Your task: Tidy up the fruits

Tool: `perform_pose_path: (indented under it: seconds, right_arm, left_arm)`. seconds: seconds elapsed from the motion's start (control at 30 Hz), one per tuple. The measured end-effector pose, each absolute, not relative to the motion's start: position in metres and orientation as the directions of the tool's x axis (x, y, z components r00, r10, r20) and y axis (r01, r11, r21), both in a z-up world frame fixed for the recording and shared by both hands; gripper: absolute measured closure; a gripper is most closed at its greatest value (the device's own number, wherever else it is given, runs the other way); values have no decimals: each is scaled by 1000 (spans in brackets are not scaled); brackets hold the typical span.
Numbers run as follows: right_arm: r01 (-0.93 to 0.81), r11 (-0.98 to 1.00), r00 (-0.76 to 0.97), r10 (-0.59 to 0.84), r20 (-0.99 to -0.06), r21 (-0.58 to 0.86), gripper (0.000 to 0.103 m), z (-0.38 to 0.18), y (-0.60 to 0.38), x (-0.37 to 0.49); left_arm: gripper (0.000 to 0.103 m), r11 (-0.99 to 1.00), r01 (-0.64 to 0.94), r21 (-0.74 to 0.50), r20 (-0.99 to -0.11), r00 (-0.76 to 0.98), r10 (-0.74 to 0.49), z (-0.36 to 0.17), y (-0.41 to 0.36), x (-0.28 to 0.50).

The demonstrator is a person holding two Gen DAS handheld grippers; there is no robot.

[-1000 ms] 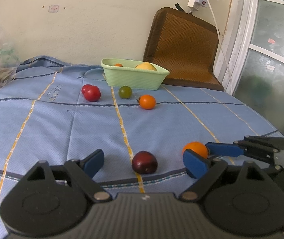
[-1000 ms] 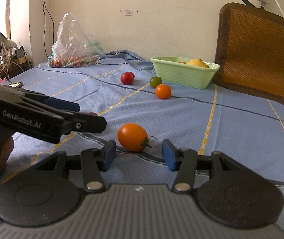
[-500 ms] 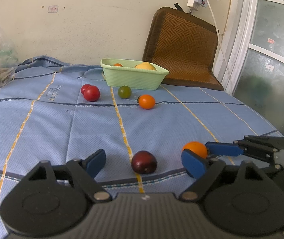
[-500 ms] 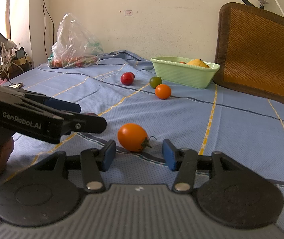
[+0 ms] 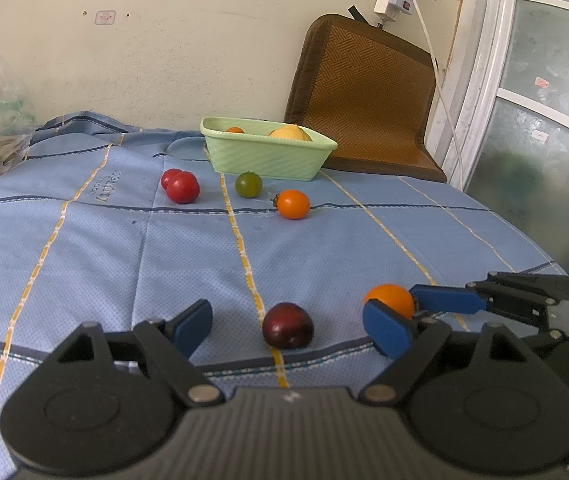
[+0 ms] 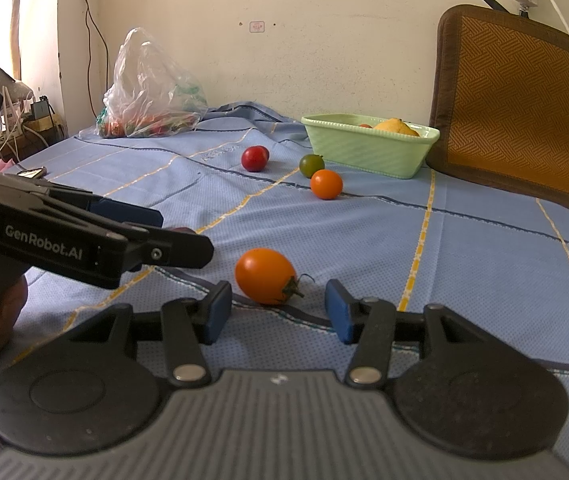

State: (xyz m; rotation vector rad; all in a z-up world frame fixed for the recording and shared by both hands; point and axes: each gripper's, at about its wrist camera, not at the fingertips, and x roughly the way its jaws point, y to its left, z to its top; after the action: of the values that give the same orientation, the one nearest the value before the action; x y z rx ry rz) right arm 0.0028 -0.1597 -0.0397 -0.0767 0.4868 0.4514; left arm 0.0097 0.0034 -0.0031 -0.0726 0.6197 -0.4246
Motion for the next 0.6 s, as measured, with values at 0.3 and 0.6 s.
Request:
perform_pose_path:
  seconds: [0.3,0.6]
  right_arm:
    - [-435,900,790,403,-463,41,48,-39,-160,2]
    - [-440,898,786,402,-469,33,47,-40,-160,-1]
  left_arm:
    - [18,908,365,-206,-557,719,-416,-4,8,12]
    - [21,895,368,-251,-550,707,-445,-3,20,13]
